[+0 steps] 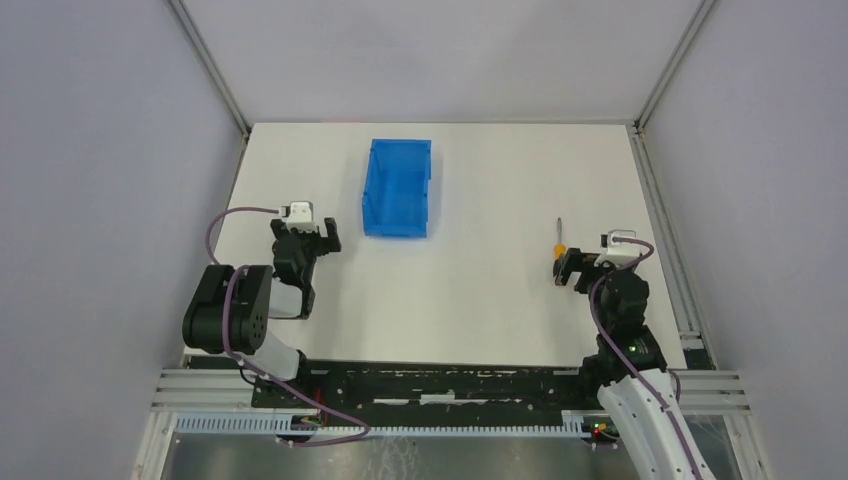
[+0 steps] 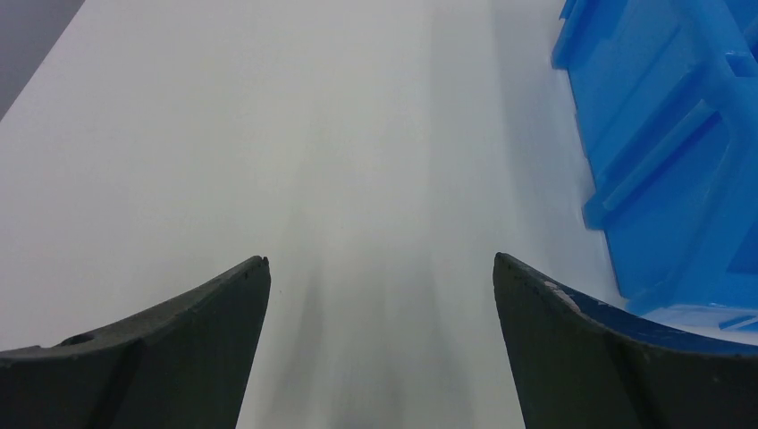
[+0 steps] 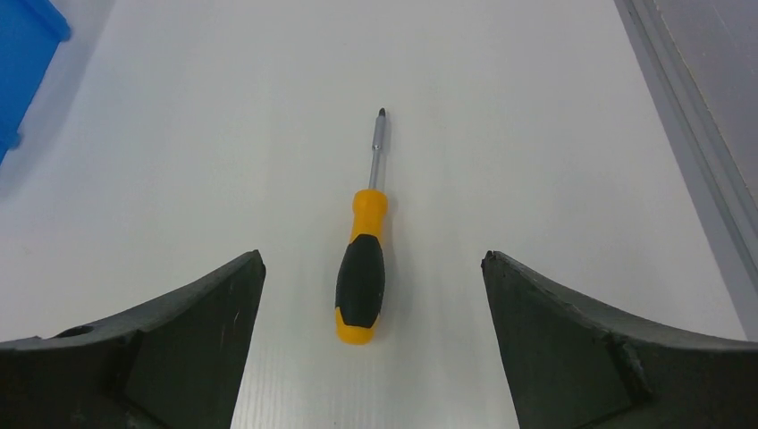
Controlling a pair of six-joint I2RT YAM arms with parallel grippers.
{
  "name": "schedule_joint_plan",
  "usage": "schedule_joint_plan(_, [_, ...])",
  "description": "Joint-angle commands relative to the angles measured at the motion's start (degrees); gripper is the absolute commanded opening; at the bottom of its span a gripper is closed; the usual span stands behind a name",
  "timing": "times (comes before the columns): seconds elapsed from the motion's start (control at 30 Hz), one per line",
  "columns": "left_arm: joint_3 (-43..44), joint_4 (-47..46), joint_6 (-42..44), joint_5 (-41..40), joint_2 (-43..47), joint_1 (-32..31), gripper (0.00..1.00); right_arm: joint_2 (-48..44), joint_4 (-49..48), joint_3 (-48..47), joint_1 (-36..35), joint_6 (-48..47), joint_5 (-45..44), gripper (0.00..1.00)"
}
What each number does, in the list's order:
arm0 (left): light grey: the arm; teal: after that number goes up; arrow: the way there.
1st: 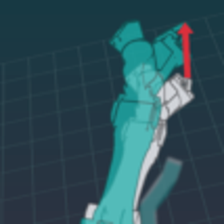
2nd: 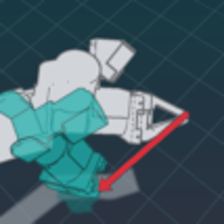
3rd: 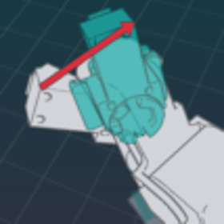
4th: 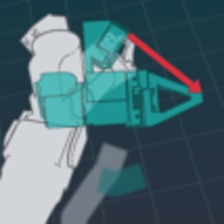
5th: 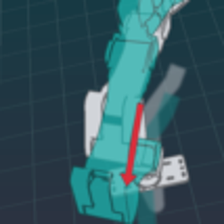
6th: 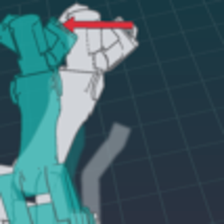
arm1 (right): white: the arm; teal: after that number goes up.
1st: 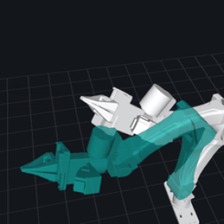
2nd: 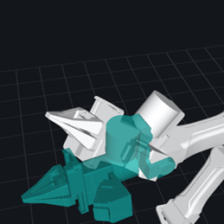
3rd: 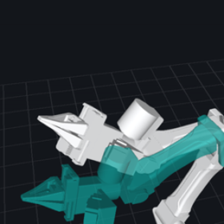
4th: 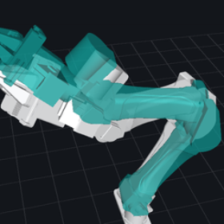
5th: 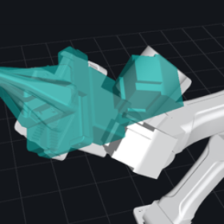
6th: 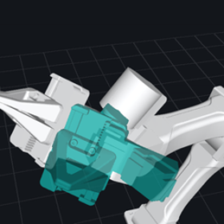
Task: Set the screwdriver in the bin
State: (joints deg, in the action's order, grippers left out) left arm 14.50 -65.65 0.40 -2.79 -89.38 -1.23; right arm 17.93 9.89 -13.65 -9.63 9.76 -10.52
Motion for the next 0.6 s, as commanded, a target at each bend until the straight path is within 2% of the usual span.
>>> schedule_joint_plan(0.0, [-0.1, -1.2, -1.9, 0.4, 1.3, 0.3, 1.00, 5.2, -2.8, -9.1, 0.1, 0.5, -2.3, 0.98])
schedule_joint_plan(0.13, [-0.1, -1.3, -1.9, 0.4, 1.3, 0.2, 1.00, 13.0, -2.3, -19.9, 0.1, -3.8, 1.0, 0.98])
schedule_joint_plan(0.23, [-0.1, -1.3, -1.9, 0.4, 1.3, 0.3, 1.00, 22.4, 0.5, -30.2, 0.1, -4.3, 2.6, 0.98])
schedule_joint_plan(0.3, [-0.1, -1.2, -1.9, 0.4, 1.3, 0.2, 1.00, 31.7, 8.3, -40.2, 0.1, -3.8, 1.3, 0.98])
schedule_joint_plan(0.4, [-0.1, -1.3, -1.9, 0.4, 1.3, 0.3, 1.00, 48.7, 25.0, -54.4, 0.2, -2.6, -1.6, 0.98])
schedule_joint_plan(0.47, [-0.1, -1.3, -1.9, 0.4, 1.3, 0.2, 1.00, 57.1, 28.6, -56.9, 0.3, -3.1, 0.1, 0.98])
schedule_joint_plan(0.57, [-0.1, -1.3, -1.9, 0.4, 1.3, 0.3, 1.00, 65.7, 29.1, -55.5, 0.4, -3.4, 0.8, 0.98])
